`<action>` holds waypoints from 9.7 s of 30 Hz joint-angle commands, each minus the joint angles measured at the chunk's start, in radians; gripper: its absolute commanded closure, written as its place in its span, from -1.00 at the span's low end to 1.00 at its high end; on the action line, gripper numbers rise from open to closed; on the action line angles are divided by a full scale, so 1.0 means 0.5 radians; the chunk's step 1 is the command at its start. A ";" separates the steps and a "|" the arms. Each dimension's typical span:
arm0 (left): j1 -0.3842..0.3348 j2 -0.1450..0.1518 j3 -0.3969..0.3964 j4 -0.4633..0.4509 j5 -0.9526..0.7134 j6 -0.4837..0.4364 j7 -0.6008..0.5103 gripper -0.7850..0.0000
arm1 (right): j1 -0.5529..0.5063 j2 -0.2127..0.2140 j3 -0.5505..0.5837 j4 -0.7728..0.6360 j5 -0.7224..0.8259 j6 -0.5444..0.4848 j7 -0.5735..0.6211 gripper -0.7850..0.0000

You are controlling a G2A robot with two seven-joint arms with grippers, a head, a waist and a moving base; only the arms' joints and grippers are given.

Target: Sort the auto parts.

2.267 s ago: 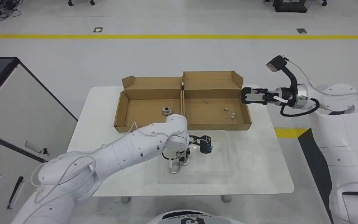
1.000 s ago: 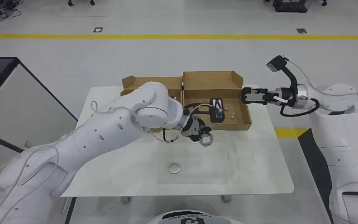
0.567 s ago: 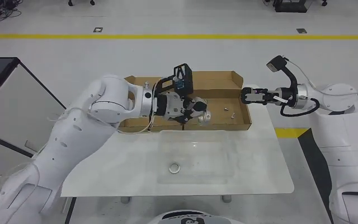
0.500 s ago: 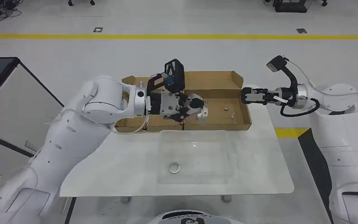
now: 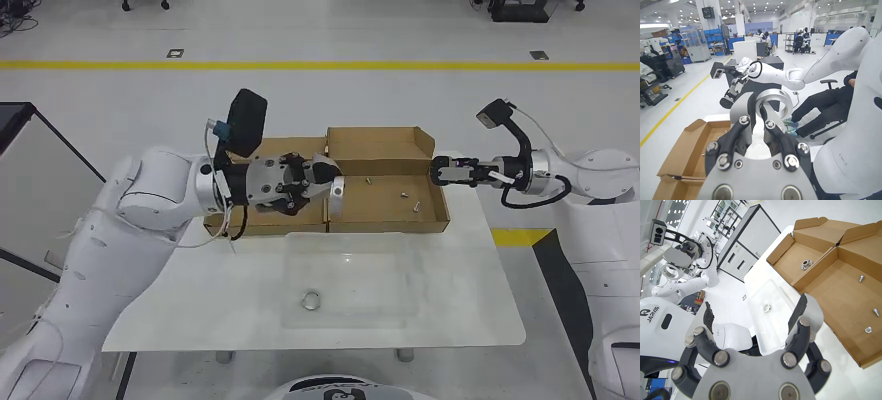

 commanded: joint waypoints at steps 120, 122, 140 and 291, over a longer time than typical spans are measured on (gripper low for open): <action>0.239 -0.448 -0.431 0.020 -0.376 0.200 0.319 1.00 | 0.000 0.000 0.000 0.000 0.000 0.000 0.000 -1.00; 0.231 -0.447 -0.428 0.045 -0.263 0.254 0.289 1.00 | 0.000 0.000 0.000 0.000 0.000 0.000 0.000 -1.00; 0.126 -0.415 -0.256 0.312 0.485 0.682 -0.278 1.00 | 0.000 0.000 0.000 0.000 0.000 0.000 0.000 -1.00; 0.026 -0.258 0.649 0.007 0.900 0.874 -1.634 -1.00 | 0.000 0.000 0.000 0.000 0.000 0.000 0.000 -1.00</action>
